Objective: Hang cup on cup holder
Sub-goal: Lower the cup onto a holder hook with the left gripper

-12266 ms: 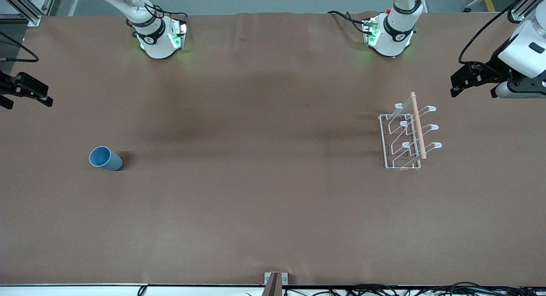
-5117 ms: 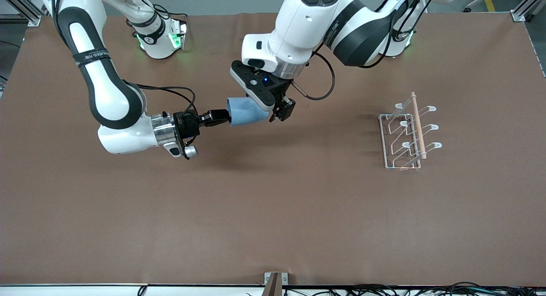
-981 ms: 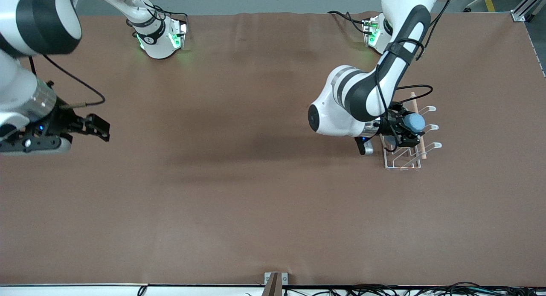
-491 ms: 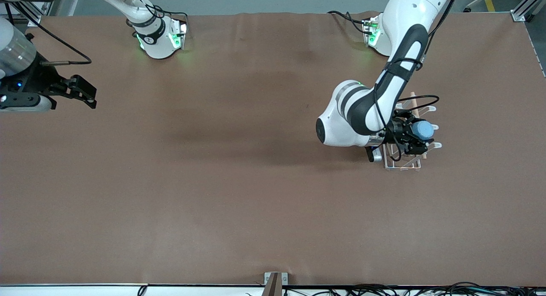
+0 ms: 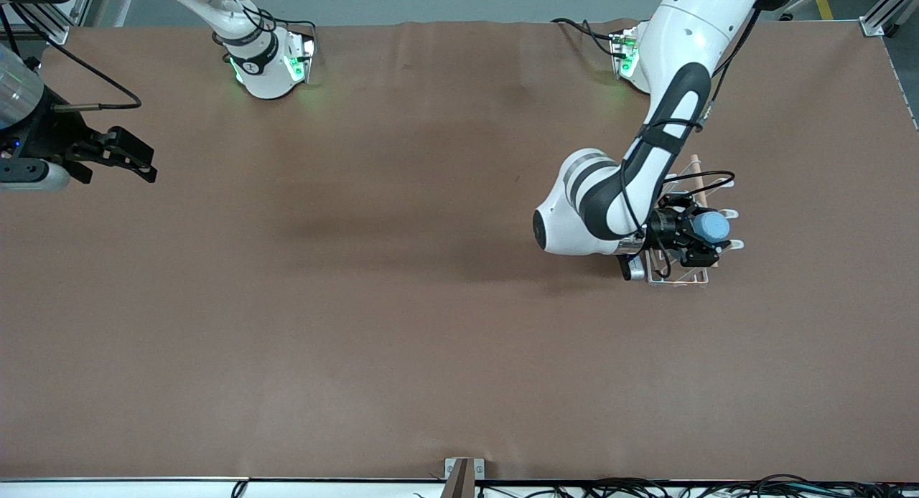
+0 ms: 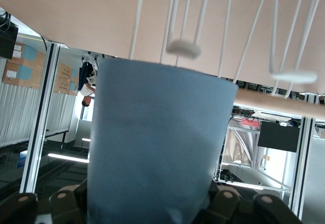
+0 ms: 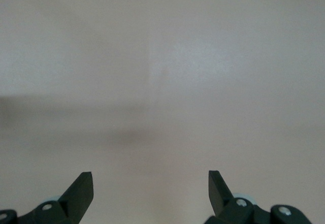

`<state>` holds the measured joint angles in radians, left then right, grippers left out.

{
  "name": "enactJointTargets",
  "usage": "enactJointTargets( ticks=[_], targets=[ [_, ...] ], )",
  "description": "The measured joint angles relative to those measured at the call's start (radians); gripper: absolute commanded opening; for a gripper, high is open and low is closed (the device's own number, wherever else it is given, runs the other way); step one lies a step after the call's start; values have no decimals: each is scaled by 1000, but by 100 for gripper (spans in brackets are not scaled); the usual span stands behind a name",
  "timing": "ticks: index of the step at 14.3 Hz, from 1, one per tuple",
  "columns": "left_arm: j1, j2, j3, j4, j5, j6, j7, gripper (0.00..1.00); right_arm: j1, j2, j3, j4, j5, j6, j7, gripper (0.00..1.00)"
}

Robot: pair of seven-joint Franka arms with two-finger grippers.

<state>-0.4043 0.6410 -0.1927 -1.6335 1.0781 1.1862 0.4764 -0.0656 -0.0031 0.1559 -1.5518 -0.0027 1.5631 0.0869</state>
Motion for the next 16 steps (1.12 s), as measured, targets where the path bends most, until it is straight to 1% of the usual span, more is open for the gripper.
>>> enactJointTargets(
  ticks=[1,2,3,4,8,10,12,14,16],
  targets=[
    [-1,12,-1,0,0,0,-9,28,0,0,0,0,0,1,0,100],
    [-2,25,-1,0,1,1,-13,34,0,0,0,0,0,2,0,100],
    [-2,36,-1,0,5,2,-18,55,-1,0,0,0,0,4,0,100],
    [-2,44,-1,0,10,6,-22,100,-1,0,0,0,0,4,0,100],
    [0,48,0,5,17,20,-24,100,1,1,-8,-2,0,3,-5,99],
    [0,47,0,13,17,21,-26,100,19,2,-38,-3,1,3,-28,99],
    [0,43,-2,48,3,21,-28,100,44,2,-72,-5,3,3,-39,99],
    [0,16,-3,107,-86,21,-34,100,51,3,-83,-17,3,3,-40,99],
    [4,-35,-2,167,-196,20,-65,100,52,5,-91,-24,3,3,-41,99]
  ],
)
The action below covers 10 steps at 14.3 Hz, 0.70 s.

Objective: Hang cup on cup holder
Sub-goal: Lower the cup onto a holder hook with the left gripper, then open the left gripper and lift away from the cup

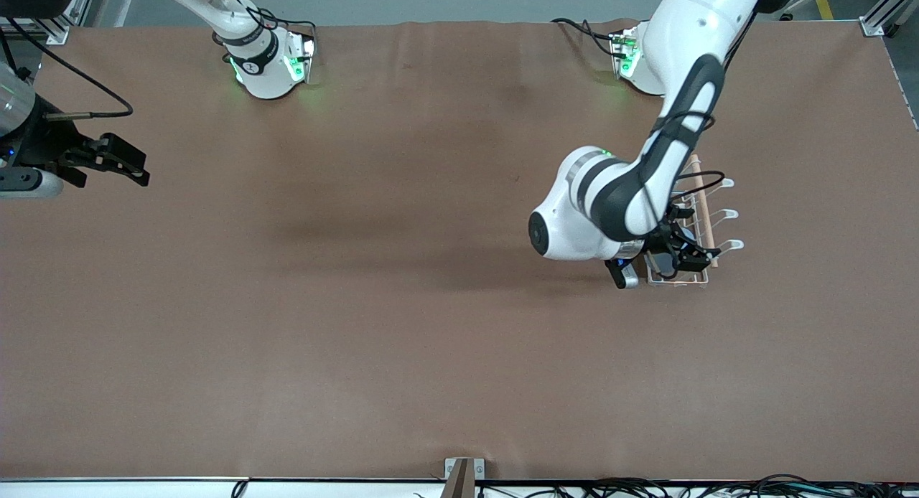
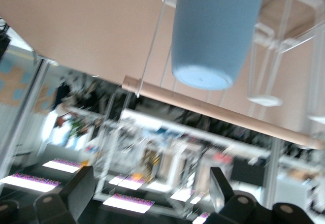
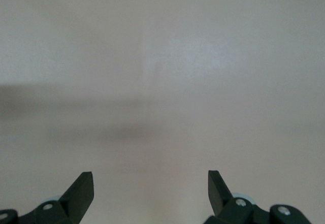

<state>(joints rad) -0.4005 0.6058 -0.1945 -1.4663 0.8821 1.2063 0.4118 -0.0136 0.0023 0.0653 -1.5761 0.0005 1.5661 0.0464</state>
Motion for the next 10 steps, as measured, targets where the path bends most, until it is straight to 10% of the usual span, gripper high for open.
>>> enactJointTargets(
  ticks=[10],
  targets=[
    [213,-224,0,223,-630,16,-471,100,0,0,-13,-4,0,14,-2,100]
  ],
)
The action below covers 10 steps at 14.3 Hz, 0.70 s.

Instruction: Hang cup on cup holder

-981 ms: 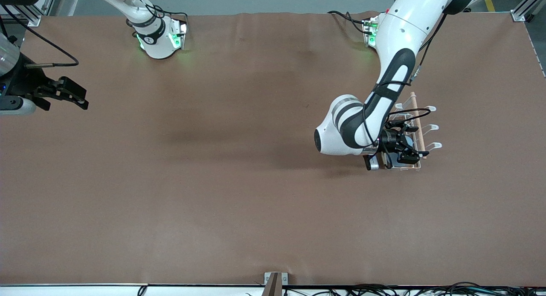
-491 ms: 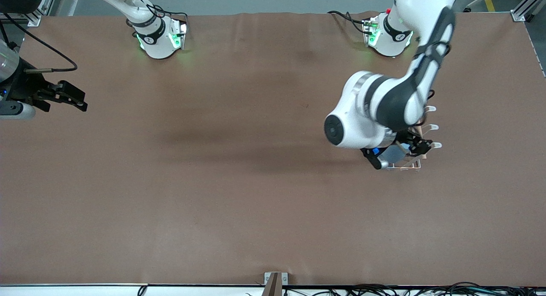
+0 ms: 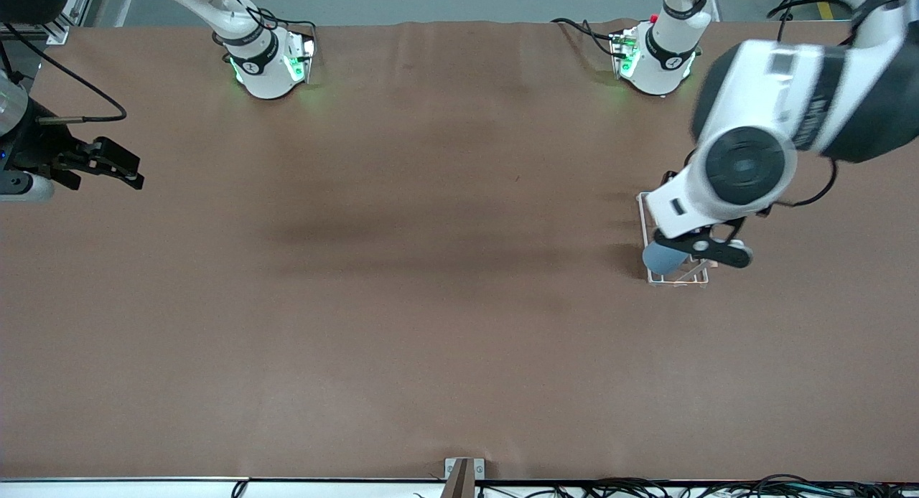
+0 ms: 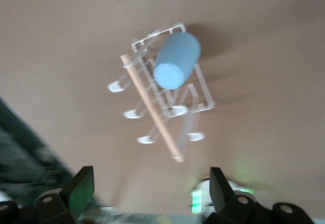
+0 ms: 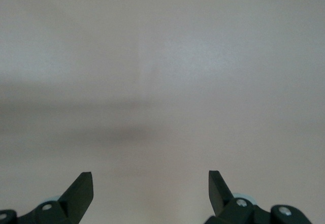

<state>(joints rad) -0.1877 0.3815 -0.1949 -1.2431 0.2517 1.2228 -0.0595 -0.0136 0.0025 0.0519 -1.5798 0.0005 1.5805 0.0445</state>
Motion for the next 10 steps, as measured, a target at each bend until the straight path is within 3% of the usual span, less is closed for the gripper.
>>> enactJointTargets(
  ticks=[3,10],
  targets=[
    [67,-67,0,9,-76,43,-44,100,0,0,0,0,0,0,0,100],
    [141,-176,-1,11,-86,132,-44,100,0,0,0,0,0,0,0,100]
  ],
)
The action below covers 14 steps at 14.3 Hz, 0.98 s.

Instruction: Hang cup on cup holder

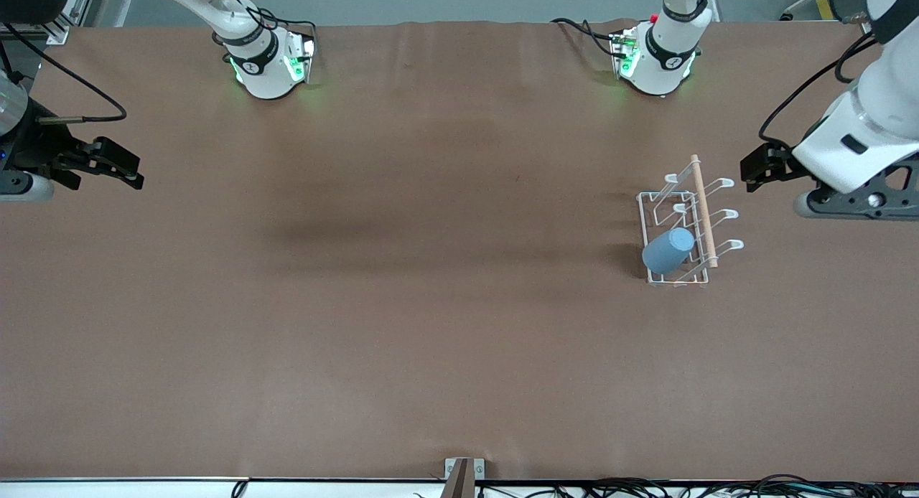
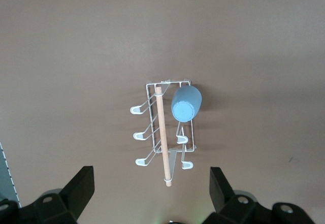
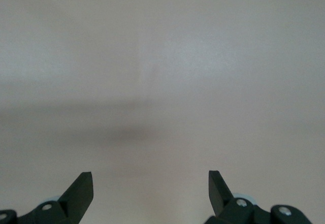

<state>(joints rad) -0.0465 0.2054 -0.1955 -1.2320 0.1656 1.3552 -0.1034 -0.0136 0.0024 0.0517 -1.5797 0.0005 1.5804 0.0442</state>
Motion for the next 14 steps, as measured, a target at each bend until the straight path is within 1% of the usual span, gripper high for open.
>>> enactJointTargets(
  ticks=[3,5,7,10,11,14],
  targets=[
    [34,-42,1,-8,-41,-1,-1,100,0,0,0,0,0,0,0,100],
    [58,-65,4,-35,-55,0,-1,100,0,0,0,0,0,0,0,100],
    [55,-106,24,-100,-69,23,-1,100,-1,0,-1,0,0,0,0,100],
    [4,-194,110,-236,-127,81,1,100,-5,0,-8,0,0,0,0,100],
    [-10,-219,127,-273,-132,88,4,100,-5,0,-9,0,0,0,0,100],
    [-24,-275,133,-357,-133,112,23,100,-7,0,-9,0,0,0,-20,100]
  ],
)
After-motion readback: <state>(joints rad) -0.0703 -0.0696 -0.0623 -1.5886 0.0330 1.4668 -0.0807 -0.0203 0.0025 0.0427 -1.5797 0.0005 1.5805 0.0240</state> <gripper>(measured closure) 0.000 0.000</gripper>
